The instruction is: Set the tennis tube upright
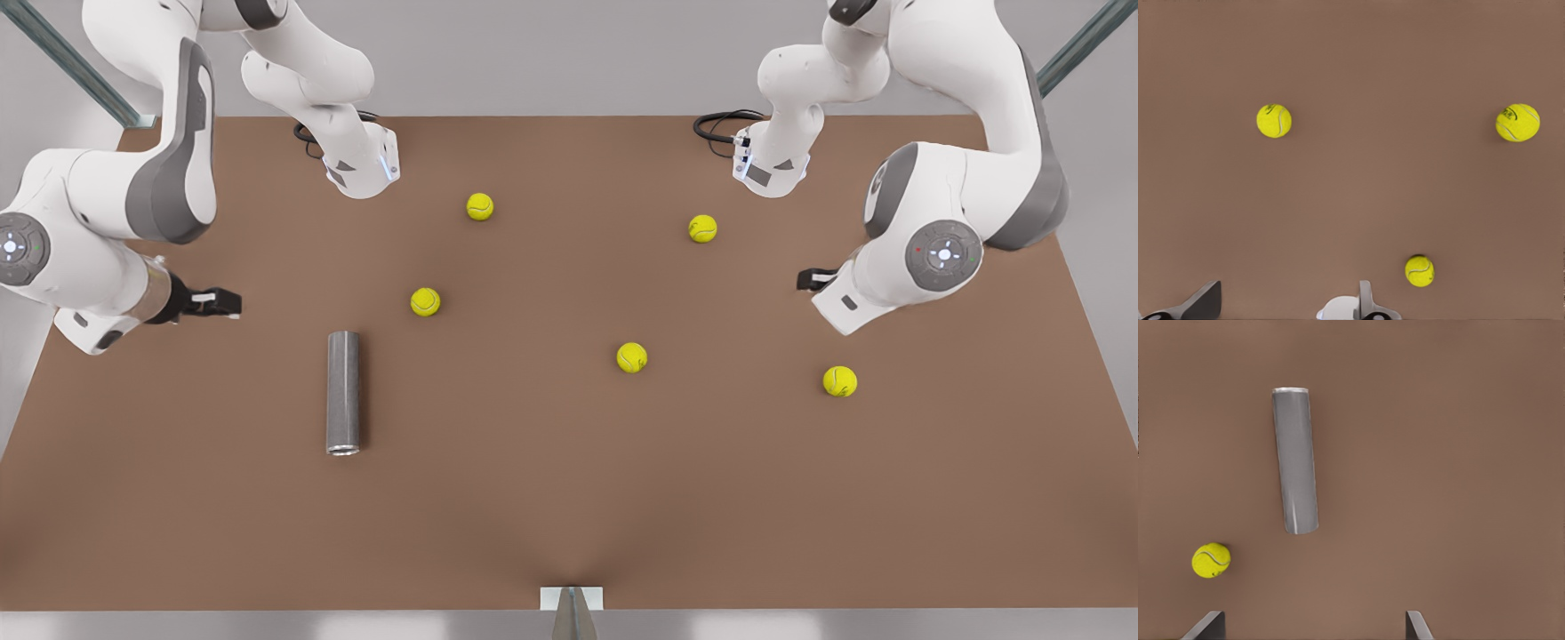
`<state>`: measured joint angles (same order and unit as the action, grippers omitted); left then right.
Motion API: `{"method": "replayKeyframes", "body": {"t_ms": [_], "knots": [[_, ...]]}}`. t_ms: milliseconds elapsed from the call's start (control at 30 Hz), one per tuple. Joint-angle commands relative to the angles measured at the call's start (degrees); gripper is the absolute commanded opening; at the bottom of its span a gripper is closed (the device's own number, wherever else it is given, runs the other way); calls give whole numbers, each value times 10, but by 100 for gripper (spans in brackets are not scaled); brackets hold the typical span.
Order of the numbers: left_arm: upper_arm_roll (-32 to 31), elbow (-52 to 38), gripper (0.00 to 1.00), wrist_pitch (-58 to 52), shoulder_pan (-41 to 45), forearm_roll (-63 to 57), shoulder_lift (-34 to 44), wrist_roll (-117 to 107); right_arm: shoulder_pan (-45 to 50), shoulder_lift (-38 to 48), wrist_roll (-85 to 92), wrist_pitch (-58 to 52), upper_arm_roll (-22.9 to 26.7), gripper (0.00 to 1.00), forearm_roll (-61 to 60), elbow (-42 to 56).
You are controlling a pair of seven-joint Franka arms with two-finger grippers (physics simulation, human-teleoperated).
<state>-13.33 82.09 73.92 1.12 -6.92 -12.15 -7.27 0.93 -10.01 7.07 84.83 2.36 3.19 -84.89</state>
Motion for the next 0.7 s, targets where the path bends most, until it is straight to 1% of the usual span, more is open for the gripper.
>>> {"method": "replayKeyframes", "body": {"t_ms": [0,67,133,167,233,267,333,433,500,667], "knots": [[11,10,100,86,5,22,5,45,0,3,51,58,0,100,0,-1],[11,10,100,81,5,23,3,45,5,-9,52,60,-1,100,1,-6],[11,10,100,78,5,23,4,45,14,-26,52,130,-4,100,-2,-66],[11,10,100,78,5,23,3,45,16,-31,51,188,-6,100,-2,-105],[25,10,100,75,4,23,5,47,28,-47,45,231,-7,100,-11,-127],[25,10,100,57,4,23,5,46,28,-60,45,266,-7,100,-16,-141],[25,10,100,57,5,23,3,44,33,-65,44,324,-7,100,-20,-174],[24,11,100,55,7,25,-3,44,41,-84,44,363,-7,100,-20,-203],[25,11,100,54,6,47,-3,43,54,-103,44,396,-7,100,-20,-227],[25,11,100,54,6,47,-4,42,61,-142,46,423,-7,100,-21,-225]]}}
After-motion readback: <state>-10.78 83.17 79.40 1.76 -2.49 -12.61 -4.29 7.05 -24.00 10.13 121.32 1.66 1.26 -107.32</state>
